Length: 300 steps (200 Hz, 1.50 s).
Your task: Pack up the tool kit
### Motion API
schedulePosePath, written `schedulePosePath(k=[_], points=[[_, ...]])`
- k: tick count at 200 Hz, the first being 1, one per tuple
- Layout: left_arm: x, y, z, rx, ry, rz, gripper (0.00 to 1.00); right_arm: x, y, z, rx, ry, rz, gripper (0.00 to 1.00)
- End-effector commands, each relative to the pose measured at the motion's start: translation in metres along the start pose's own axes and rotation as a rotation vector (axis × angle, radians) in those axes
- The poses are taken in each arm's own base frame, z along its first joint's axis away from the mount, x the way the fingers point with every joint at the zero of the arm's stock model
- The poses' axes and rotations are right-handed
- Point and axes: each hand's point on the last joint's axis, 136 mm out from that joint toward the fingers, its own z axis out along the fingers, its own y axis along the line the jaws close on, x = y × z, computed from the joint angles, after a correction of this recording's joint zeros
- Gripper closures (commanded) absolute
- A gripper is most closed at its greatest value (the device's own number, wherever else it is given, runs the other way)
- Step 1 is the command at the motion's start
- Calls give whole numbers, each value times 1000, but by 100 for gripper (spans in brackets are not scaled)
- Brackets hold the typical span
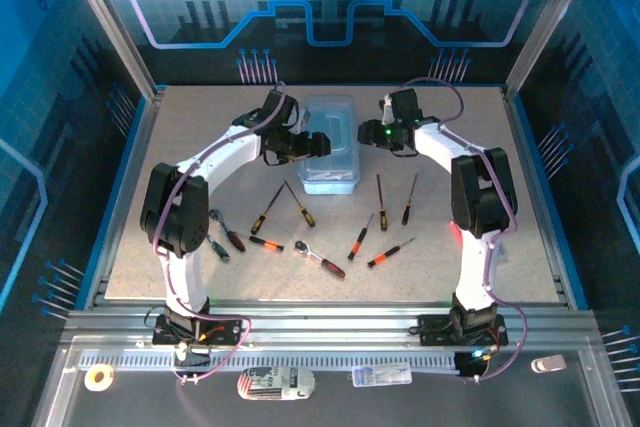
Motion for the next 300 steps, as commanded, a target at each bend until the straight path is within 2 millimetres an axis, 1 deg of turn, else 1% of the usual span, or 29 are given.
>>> schedulePosePath(k=[1,9,16,30,43,55,69,88,108,126,147,187,207,231,251,266,275,300], points=[[-9,-61,-27,161,-63,111,16,0,37,-32,-138,-3,-46,39],[-13,-57,-32,128,-86,118,15,-1,34,-39,-138,-13,-48,38],[-17,-48,-35,70,-116,110,13,-1,29,-45,-132,-15,-47,38],[-29,-34,-46,-27,-189,89,10,-2,15,-59,-96,-45,-21,38],[-40,-24,-59,-89,-253,71,8,-1,9,-70,-100,-77,5,38],[-47,-22,-70,-108,-302,71,6,2,7,-77,-100,-94,9,37],[-55,-21,-77,-116,-338,74,4,5,4,-84,-88,-110,1,36],[-62,-19,-79,-120,-344,70,2,8,1,-88,-97,-120,6,36],[-64,-13,-74,-138,-323,54,1,9,2,-91,-111,-111,8,35],[-65,-9,-74,-158,-315,58,1,12,1,-93,-115,-108,5,35],[-69,-4,-80,-176,-328,56,1,15,1,-95,-124,-106,7,35],[-76,-4,-96,-190,-359,60,1,18,-1,-103,-127,-116,13,34],[-79,-2,-100,-200,-375,61,1,21,0,-108,-126,-117,6,35],[-83,4,-101,-222,-383,36,1,28,-7,-110,-91,-92,43,35],[-83,4,-96,-214,-374,18,1,30,-13,-107,-73,-99,57,36],[-82,1,-90,-199,-335,18,1,32,-10,-106,-107,-85,68,36],[-80,-1,-86,-194,-302,24,1,34,-4,-105,-152,-70,69,35],[-71,-1,-68,-230,-216,37,2,37,5,-101,-230,-45,80,35]])
